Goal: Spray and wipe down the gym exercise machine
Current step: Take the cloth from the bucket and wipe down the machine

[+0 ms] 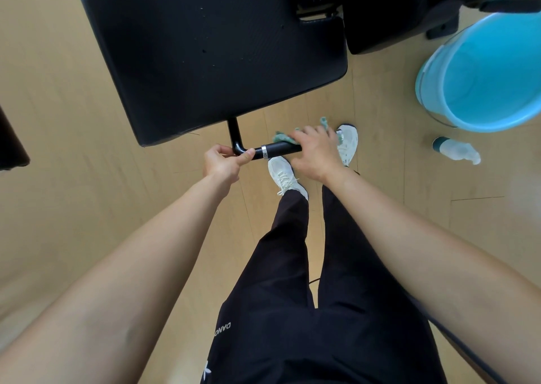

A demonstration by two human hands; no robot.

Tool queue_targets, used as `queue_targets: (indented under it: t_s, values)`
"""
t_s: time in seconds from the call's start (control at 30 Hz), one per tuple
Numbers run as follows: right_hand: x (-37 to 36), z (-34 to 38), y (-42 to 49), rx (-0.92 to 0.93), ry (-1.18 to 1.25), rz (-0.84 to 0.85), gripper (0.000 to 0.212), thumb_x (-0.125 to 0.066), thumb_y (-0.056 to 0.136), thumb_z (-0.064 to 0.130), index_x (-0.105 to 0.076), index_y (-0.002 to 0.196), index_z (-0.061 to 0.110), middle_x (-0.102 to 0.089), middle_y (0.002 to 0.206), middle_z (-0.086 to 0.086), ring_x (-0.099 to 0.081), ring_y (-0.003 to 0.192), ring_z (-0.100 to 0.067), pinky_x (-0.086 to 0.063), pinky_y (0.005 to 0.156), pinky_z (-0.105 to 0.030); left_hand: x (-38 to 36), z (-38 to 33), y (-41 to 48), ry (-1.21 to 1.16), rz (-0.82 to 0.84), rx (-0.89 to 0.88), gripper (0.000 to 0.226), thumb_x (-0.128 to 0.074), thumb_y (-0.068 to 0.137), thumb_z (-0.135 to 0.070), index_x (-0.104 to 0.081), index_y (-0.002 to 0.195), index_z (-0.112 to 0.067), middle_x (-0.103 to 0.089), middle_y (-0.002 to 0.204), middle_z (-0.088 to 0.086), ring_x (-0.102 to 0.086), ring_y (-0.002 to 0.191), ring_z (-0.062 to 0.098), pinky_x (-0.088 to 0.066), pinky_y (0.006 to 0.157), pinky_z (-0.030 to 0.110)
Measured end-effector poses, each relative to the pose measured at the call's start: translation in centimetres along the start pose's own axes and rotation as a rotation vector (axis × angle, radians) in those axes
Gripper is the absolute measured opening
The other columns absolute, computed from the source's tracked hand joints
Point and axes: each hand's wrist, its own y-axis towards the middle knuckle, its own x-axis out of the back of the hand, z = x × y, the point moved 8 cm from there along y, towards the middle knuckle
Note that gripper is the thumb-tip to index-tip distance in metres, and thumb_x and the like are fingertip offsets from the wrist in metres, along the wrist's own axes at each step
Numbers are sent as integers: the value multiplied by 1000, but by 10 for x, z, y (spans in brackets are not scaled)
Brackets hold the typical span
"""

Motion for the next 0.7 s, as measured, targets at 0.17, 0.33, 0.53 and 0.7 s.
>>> queue_targets:
  t_s: [0.17,0.33,0.53,0.7]
  values:
    - [5,19,-12,89,307,-168,43,-54,94,5,-69,132,17,-67,134,-4,-54,126,-30,-34,111,-45,-1,0,1,-11,-3,11,51,-91,78,-34,-58,109,-10,-66,106,8,-61,86,25,-61,90,48]
    - [10,-22,-45,-132,501,-401,40,-57,90,-7,-71,126,4,-68,126,-12,-58,116,-29,-41,104,-26,0,1,0,-22,-5,5,54,-90,79,-33,-60,115,-8,-67,111,10,-65,91,25,-62,90,47]
    - [0,-23,-41,-247,619,-460,36,-75,90,12,-71,125,10,-50,115,0,-56,98,-15,-51,91,-28,0,5,5,-14,-7,-4,48,-90,77,-35,-60,108,-12,-67,115,11,-69,106,29,-62,75,36]
    - [-11,41,-28,17,466,-470,23,-75,88,4,-75,111,1,-59,105,-12,-60,88,-26,-51,76,-32,-1,6,11,-9,-6,-12,45,-92,74,-37,-59,96,-15,-70,111,10,-70,107,28,-63,80,40]
